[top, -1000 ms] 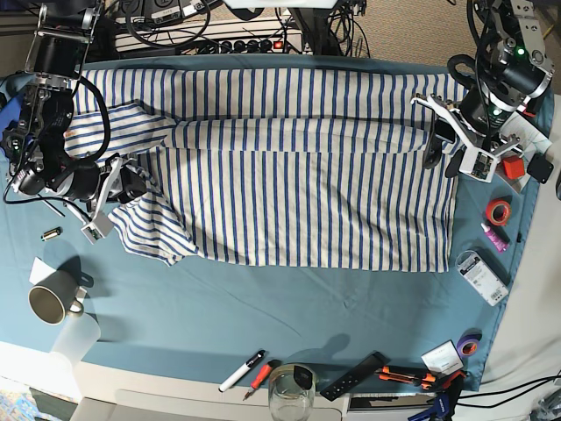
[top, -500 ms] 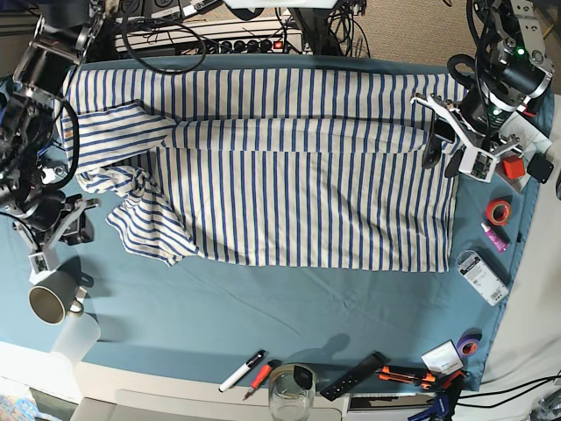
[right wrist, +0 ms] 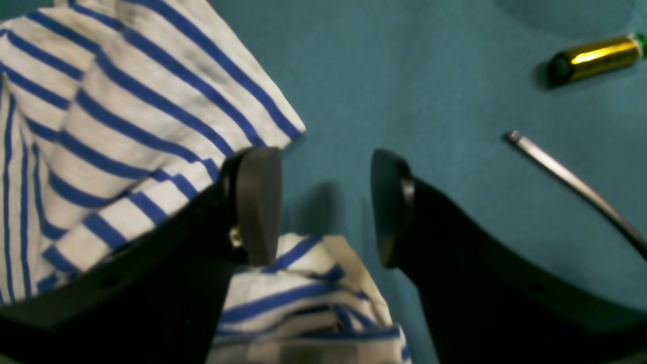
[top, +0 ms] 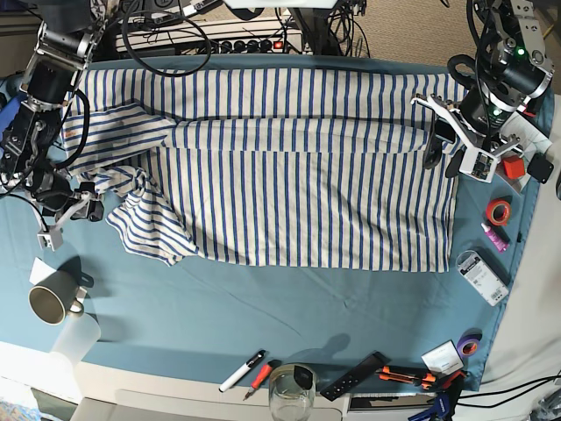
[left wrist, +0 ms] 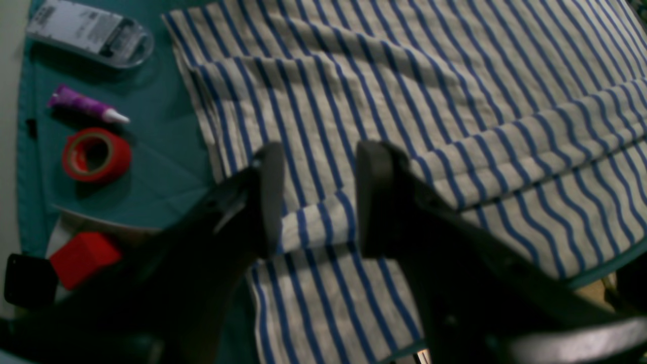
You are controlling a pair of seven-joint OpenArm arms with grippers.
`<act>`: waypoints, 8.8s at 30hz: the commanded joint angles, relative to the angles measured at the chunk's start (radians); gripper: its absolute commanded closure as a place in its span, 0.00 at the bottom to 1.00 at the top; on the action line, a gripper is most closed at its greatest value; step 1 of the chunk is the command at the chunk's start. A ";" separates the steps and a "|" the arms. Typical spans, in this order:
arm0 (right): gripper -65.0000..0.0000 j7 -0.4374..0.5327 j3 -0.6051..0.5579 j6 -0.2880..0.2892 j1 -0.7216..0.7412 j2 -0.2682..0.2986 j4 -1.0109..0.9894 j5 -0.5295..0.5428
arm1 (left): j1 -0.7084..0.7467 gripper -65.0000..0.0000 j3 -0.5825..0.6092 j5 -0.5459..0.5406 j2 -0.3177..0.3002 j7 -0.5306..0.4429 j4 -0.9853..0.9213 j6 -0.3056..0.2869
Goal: Fold the T-shirt properly
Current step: 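Fold the grasped sleeve inward over the shirt body with the right gripper, then move the left gripper along the shirt side and grasp the hem edge, then lift the hem side with both grippers and fold it over toward the collar, then hold both ends of the folded shirt and pull them apart to straighten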
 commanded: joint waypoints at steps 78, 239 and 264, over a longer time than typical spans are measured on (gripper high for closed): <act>0.73 0.023 0.006 -0.037 0.076 -0.138 -0.135 -0.103 | -0.842 1.00 0.328 0.431 -0.014 -0.039 -1.120 0.211; 0.71 -0.378 0.572 0.056 -0.511 0.081 0.427 0.562 | 0.105 0.56 -0.067 -0.048 -0.180 0.327 -0.027 0.078; 0.51 -0.378 0.572 0.092 -0.511 0.081 0.427 0.571 | 0.048 0.47 -0.065 -0.116 -0.065 0.237 -0.166 0.104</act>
